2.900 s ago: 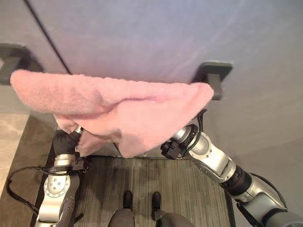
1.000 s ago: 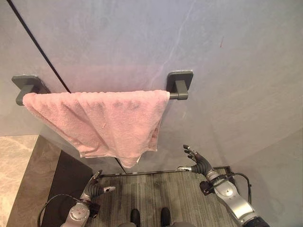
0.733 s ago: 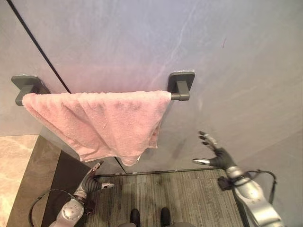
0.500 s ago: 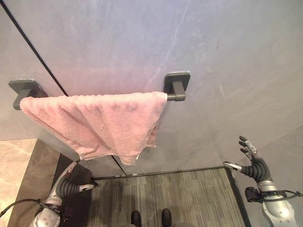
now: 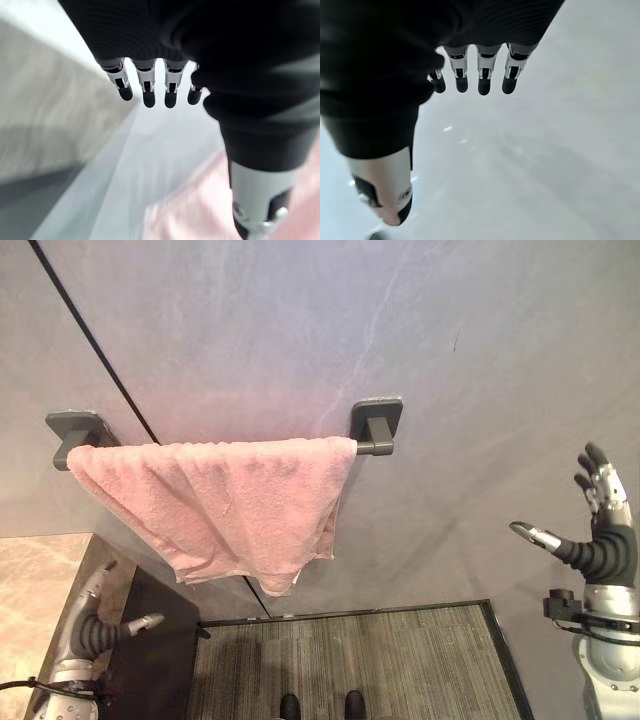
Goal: Put brush and paste in cup on sink, flatten towel.
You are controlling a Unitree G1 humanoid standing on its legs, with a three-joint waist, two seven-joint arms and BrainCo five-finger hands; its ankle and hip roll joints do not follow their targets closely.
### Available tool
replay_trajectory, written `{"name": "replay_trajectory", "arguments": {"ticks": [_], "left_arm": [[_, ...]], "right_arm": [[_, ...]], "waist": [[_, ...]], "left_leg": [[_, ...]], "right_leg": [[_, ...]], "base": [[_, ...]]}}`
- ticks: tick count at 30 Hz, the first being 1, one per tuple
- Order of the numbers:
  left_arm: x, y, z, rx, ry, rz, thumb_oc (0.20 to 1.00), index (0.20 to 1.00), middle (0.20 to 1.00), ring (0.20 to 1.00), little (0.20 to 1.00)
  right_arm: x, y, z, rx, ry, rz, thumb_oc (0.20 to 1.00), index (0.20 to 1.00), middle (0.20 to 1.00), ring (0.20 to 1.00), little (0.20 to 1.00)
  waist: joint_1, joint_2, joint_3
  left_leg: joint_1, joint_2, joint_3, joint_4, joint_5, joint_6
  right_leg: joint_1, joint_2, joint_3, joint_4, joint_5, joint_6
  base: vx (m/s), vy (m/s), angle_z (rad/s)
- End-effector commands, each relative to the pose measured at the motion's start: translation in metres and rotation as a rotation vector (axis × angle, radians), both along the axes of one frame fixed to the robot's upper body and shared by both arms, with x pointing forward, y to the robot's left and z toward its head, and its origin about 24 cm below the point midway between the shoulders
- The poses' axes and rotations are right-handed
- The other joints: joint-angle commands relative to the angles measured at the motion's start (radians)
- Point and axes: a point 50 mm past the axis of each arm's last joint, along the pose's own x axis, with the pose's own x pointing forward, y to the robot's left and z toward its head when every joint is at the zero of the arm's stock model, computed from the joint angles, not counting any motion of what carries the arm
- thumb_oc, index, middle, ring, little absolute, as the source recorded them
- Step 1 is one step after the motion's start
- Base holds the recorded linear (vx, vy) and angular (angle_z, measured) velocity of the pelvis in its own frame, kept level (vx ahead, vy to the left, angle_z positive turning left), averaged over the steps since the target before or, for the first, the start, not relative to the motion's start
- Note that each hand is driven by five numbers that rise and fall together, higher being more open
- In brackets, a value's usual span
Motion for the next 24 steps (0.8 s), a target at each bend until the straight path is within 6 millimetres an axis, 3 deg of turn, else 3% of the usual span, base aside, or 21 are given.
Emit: {"name": "replay_trajectory", "arguments": {"ticks": [1,3,4,7,10,14,19,24], "left_arm": [[0.008,0.014,0.05,0.162,-0.203,0.013,1.0,1.0,1.0,1.0,1.0],[0.009,0.017,0.063,0.186,-0.274,0.033,1.0,1.0,1.0,1.0,1.0],[0.01,0.015,0.083,0.255,-0.344,0.023,1.0,1.0,1.0,1.0,1.0],[0.012,0.01,0.099,0.323,-0.385,-0.009,1.0,1.0,1.0,1.0,1.0],[0.019,-0.002,0.128,0.478,-0.426,-0.107,1.0,1.0,1.0,1.0,1.0],[0.024,-0.017,0.15,0.603,-0.462,-0.208,1.0,1.0,1.0,1.0,1.0],[0.032,-0.034,0.167,0.703,-0.473,-0.326,1.0,1.0,1.0,1.0,1.0],[0.043,-0.046,0.17,0.731,-0.46,-0.413,1.0,1.0,1.0,1.0,1.0]], "right_arm": [[0.002,0.02,0.02,-0.046,-0.136,0.106,1.0,1.0,1.0,1.0,1.0],[0.002,0.029,0.027,-0.078,-0.158,0.157,1.0,1.0,1.0,1.0,1.0],[0.002,0.038,0.036,-0.137,-0.188,0.212,1.0,1.0,1.0,1.0,1.0],[0.003,0.046,0.045,-0.178,-0.219,0.265,1.0,1.0,1.0,1.0,1.0],[0.007,0.058,0.057,-0.236,-0.258,0.345,1.0,1.0,1.0,1.0,1.0],[0.007,0.074,0.068,-0.304,-0.298,0.441,1.0,1.0,1.0,1.0,1.0],[0.011,0.1,0.078,-0.356,-0.322,0.608,1.0,1.0,1.0,1.0,1.0],[0.024,0.126,0.08,-0.458,-0.302,0.718,1.0,1.0,1.0,1.0,1.0]], "waist": [[0.025,-0.073,-0.016],[0.029,-0.075,-0.013],[0.034,-0.075,-0.013],[0.037,-0.076,-0.012],[0.045,-0.076,-0.013],[0.05,-0.079,-0.005],[0.069,-0.085,0.012],[0.086,-0.087,0.022]], "left_leg": [[0.014,0.01,0.023,0.007,-0.022,-0.039],[0.019,0.011,0.024,0.011,-0.024,-0.04],[0.022,0.012,0.025,0.016,-0.026,-0.041],[0.024,0.014,0.027,0.021,-0.029,-0.043],[0.022,0.019,0.027,0.028,-0.031,-0.045],[0.016,0.025,0.024,0.043,-0.036,-0.048],[-0.003,0.027,0.016,0.071,-0.042,-0.05],[-0.017,0.025,0.011,0.084,-0.044,-0.051]], "right_leg": [[-0.01,-0.257,0.008,0.03,0.102,0.186],[-0.008,-0.256,0.009,0.034,0.098,0.185],[-0.004,-0.253,0.009,0.031,0.093,0.185],[-0.002,-0.251,0.01,0.029,0.091,0.185],[0.001,-0.245,0.01,0.027,0.086,0.179],[0.001,-0.241,0.011,0.027,0.083,0.176],[0.002,-0.24,0.009,0.029,0.081,0.172],[0.001,-0.24,0.002,0.024,0.085,0.171]], "base": [[0.0,0.003,-0.05],[0.0,-0.002,-0.05],[0.0,0.0,0.0],[0.0,0.0,0.0],[0.0,-0.01,-0.02],[0.0,0.0,0.0],[0.0,0.0,0.0],[0.0,0.001,0.02]]}}
